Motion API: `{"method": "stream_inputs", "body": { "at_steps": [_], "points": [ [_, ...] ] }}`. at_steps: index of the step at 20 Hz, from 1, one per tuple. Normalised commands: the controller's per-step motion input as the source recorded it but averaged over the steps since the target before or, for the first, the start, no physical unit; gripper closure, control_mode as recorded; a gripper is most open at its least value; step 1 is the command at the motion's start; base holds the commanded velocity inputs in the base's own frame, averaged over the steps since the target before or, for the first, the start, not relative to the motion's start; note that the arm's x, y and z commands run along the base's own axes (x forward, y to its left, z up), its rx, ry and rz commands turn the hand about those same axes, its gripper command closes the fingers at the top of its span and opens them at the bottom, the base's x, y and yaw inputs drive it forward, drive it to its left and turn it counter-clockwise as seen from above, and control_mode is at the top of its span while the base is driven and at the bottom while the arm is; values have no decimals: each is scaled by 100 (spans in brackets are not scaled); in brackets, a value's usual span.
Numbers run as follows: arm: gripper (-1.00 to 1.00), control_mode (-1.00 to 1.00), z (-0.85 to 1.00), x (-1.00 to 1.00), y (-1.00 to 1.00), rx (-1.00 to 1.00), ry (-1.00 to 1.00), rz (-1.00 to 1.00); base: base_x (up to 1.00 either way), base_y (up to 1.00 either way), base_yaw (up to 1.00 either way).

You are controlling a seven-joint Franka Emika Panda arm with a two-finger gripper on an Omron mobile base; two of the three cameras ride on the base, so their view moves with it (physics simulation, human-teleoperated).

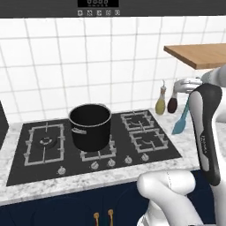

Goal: Put the lemon and tomato in the pot. Retrieve the spatula and lightly stir the vegetables in the pot.

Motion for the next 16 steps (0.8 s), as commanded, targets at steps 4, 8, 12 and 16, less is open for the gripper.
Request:
{"method": "stream_inputs", "body": {
  "at_steps": [4,8,12,16],
  "points": [
    [100,100,0,0,0,0,0,0,-8,100,-1],
    [100,100,0,0,0,0,0,0,22,84,-4],
    [100,100,0,0,0,0,0,0,85,8,-8],
    [100,100,0,0,0,0,0,0,86,14,-9]
  ]
}}
